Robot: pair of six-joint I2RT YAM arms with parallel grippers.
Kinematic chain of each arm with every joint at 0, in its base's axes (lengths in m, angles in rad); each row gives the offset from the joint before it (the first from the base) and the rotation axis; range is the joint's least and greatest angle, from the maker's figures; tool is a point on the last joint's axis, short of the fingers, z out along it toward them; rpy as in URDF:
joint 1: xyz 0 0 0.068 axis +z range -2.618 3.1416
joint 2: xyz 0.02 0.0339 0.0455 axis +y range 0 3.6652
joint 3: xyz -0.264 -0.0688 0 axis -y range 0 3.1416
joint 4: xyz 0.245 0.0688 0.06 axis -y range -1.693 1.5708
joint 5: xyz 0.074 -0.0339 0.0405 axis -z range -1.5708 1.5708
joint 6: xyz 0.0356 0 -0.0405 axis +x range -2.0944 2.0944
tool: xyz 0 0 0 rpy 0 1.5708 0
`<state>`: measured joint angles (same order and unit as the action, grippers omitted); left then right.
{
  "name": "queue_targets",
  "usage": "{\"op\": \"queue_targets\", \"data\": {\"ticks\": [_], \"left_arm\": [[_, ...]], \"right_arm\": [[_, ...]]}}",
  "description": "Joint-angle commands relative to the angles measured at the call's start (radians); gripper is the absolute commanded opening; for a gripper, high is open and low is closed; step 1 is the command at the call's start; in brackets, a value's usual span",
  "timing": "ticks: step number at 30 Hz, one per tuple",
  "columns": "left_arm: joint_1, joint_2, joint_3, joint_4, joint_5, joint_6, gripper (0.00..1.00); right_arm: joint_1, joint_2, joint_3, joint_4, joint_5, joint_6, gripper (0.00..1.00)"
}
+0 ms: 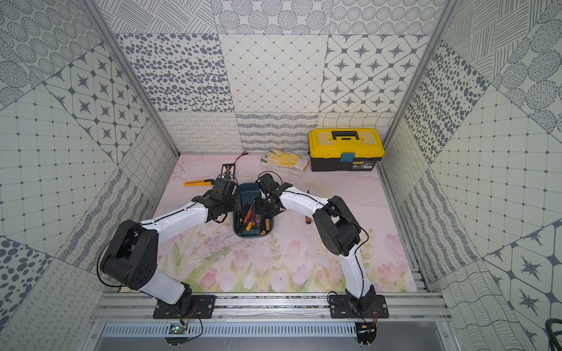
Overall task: Take out the screwdriver from the storage box
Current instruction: Pick up the screwdriver from the storage box.
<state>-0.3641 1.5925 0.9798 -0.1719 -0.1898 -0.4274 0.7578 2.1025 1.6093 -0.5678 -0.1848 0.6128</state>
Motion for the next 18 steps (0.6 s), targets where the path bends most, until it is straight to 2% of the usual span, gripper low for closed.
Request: {"op": "queue_targets", "data": {"ticks": [1,4,7,8,15,17,18], "left_arm": [[-0.001,-0.012,0.003,0.133,0.029,-0.019,0.0],[-0.001,-0.011,0.01,0.126,0.027,-0.015,0.0],[-0.001,-0.011,0.011,0.12,0.018,-0.01,0.0],[-0.001,-0.012,0.012,0.118,0.015,-0.01,0.0],[0.0,-0.01,0.016,0.115,0.005,-0.007,0.0],[-0.001,-0.008,0.023,0.1,-0.011,-0.003,0.0],[-0.001,-0.009,0.026,0.094,-0.019,-0.002,0.0]], "right_arm": [[0.011,0.054,0.037,-0.073,0.045,-0.017,0.34],[0.013,0.072,0.062,-0.112,0.061,-0.036,0.31],[0.017,0.078,0.067,-0.129,0.064,-0.056,0.11],[0.017,0.078,0.067,-0.131,0.061,-0.057,0.1],[0.02,0.079,0.072,-0.131,0.049,-0.061,0.27],[0.02,0.078,0.072,-0.132,0.044,-0.064,0.28],[0.02,0.077,0.072,-0.132,0.043,-0.066,0.23]]}}
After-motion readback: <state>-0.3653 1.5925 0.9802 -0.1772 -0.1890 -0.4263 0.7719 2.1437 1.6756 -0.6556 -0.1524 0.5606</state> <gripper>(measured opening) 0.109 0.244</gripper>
